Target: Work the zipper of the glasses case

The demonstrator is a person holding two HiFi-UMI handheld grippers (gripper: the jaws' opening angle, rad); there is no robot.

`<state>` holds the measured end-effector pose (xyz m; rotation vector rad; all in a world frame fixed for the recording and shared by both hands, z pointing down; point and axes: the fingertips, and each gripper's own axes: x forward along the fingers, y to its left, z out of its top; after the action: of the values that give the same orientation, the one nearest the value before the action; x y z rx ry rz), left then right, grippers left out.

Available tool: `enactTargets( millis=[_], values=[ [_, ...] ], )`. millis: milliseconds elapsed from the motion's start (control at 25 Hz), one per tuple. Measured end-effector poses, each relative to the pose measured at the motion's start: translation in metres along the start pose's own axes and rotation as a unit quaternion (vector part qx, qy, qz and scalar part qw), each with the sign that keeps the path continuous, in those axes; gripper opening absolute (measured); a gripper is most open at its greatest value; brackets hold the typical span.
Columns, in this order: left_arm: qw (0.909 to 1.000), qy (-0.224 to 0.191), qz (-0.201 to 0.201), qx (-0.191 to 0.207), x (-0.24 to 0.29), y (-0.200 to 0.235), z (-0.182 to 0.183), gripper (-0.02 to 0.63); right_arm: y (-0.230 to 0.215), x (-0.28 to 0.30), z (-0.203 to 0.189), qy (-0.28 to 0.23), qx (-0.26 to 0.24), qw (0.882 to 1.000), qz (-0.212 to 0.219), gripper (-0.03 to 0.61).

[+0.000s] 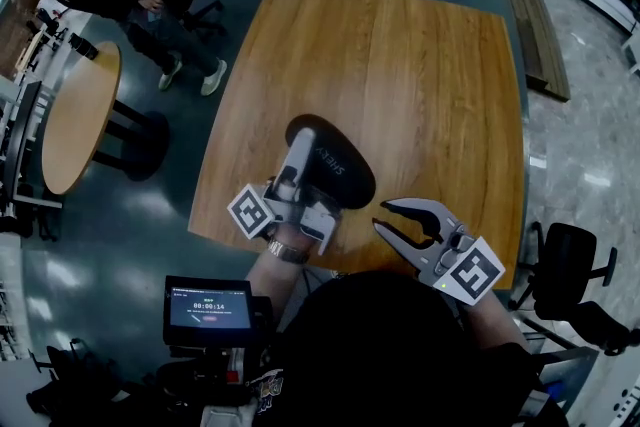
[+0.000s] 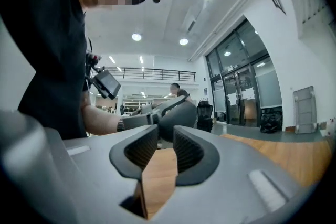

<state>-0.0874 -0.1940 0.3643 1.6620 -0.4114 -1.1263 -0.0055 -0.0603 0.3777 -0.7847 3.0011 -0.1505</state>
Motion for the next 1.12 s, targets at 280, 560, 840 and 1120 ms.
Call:
enactTargets(
  millis=[280, 560, 840, 1120],
  values=[
    [0.8817, 0.455, -0.094, -0.082, -0.037, -0.033, -0.113, 0.267, -0.013, -0.028, 0.006, 0.114, -0.165, 0.972, 0.120, 0.180],
    [0.7121, 0.689, -0.073, -0.114, -0.100, -0.051, -0.172, 0.266, 0.028, -0.023, 0.011, 0.226, -0.237, 0.892, 0.312, 0.289],
    [0.6394, 0.757, -0.049, -0.128, -0.126, -0.047, -0.195, 0.267, 0.069, -0.009, -0.012, 0.271, -0.279, 0.823, 0.413, 0.331],
    [0.6167, 0.771, -0.034, -0.154, -0.140, -0.038, -0.198, 0.268, 0.090, -0.009, -0.036, 0.290, -0.297, 0.789, 0.453, 0.303]
  ],
)
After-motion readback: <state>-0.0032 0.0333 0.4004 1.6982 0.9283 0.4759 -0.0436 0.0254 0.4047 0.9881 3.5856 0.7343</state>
